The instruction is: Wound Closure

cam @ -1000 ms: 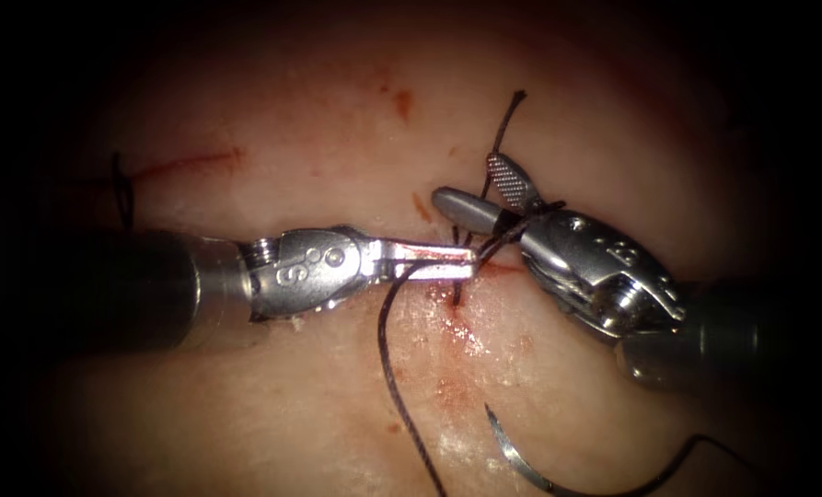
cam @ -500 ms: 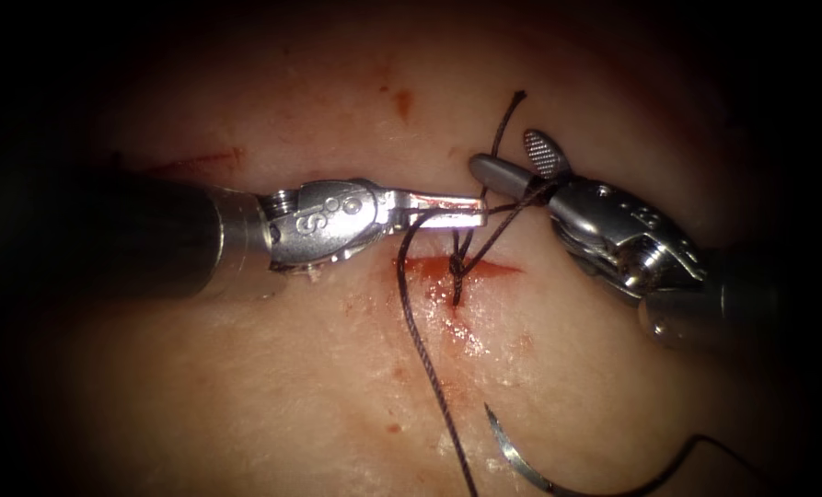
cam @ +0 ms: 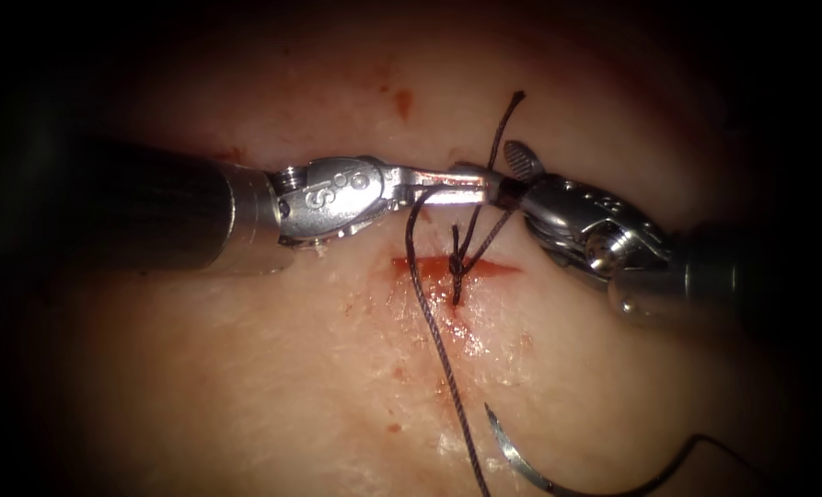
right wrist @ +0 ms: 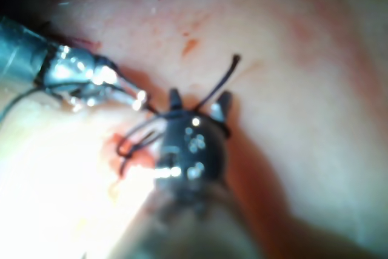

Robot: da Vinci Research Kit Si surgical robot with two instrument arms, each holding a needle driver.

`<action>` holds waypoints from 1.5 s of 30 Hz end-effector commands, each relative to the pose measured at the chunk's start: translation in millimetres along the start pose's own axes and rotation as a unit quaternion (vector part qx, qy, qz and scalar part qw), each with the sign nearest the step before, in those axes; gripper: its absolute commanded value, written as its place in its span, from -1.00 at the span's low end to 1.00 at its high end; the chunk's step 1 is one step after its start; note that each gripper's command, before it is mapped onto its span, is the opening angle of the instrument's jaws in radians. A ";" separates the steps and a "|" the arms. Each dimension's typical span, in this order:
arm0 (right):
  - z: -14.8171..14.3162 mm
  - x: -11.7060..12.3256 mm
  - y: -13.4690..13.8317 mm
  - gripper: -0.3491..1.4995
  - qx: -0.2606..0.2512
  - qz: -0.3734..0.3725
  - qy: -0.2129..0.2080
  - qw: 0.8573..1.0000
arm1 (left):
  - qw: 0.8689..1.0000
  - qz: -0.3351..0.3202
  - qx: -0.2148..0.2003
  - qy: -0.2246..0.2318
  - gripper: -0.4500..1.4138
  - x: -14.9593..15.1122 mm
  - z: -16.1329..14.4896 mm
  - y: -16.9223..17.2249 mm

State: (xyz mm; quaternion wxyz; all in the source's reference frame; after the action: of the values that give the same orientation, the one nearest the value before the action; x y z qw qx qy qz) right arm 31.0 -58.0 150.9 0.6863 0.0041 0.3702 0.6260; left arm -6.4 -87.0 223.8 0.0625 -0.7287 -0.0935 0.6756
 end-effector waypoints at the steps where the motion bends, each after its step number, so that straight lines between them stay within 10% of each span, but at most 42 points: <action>1: 1.2 -0.4 -0.7 0.31 0.000 0.001 0.001 1.000 | 1.000 -0.003 0.000 0.000 -1.00 -0.8 0.5 0.3; 9: 2.6 0.0 -1.6 0.15 -0.005 0.004 0.001 1.000 | 1.000 -0.001 0.001 0.000 -1.00 -1.0 0.5 0.6; 14: 2.5 -0.2 -1.7 -1.00 0.006 0.002 -0.023 1.000 | 1.000 -0.001 0.000 0.000 -1.00 -0.9 0.3 0.8; 31: -6.3 2.8 -5.1 -1.00 0.036 -0.038 -0.004 0.999 | 1.000 -0.003 0.017 -0.013 -1.00 -0.7 -3.9 0.6; 45: -13.7 -2.2 -9.0 -1.00 0.071 -0.072 -0.012 0.995 | 0.999 -0.009 0.032 -0.031 -1.00 -1.3 -5.5 -2.5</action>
State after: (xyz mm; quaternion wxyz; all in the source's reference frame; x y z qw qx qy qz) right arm 31.2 -67.4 137.2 0.7319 0.0313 0.4066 0.5458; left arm -0.7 -83.8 225.3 0.0898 -0.7036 -0.0797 0.7004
